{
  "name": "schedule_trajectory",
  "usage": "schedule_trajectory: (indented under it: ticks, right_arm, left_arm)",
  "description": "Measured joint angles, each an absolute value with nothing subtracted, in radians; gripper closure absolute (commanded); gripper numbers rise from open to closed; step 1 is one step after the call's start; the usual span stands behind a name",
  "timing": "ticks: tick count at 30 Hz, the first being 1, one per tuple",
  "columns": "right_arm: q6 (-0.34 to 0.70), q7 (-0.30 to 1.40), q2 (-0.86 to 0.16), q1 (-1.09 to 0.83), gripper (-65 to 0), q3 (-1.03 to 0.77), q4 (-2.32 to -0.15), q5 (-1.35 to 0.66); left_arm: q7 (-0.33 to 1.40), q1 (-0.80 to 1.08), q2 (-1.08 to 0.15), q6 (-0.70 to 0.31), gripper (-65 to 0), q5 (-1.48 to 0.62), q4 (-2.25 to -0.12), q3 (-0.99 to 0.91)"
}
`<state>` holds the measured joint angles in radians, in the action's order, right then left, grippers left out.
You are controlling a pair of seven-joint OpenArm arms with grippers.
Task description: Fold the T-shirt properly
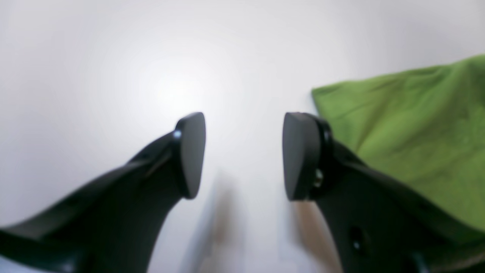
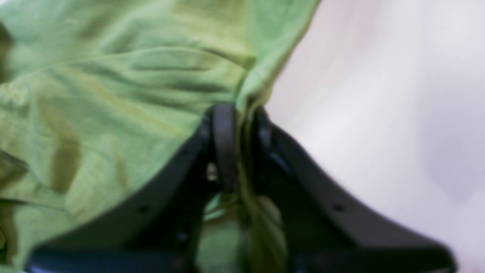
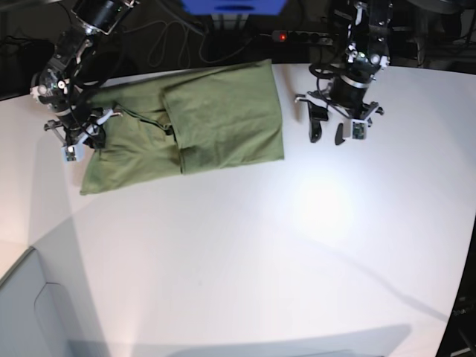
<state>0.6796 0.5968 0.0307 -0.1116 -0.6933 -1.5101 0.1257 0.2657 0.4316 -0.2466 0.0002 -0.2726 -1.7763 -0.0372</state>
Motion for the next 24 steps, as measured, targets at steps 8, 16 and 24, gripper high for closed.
schedule_trajectory:
  ticks: [8, 16, 24]
  right_arm:
    - [0.683, 0.667, 0.039, -0.127, 0.0, -0.689, -1.602, 0.176]
    - [0.683, 0.668, 0.089, -0.153, 0.0, -0.633, -1.814, 0.182]
    - [0.683, 0.672, 0.096, -0.250, 0.0, -0.388, -1.978, 0.182]
  left_arm:
    - [0.266, 0.432, -0.244, 0.000, -30.9, -0.273, -1.774, -0.033]
    - [0.266, 0.435, -0.244, -0.001, -30.9, -0.273, -1.739, -0.027]
    - [0.262, 0.424, -0.238, -0.004, -30.9, -0.273, -1.687, 0.103]
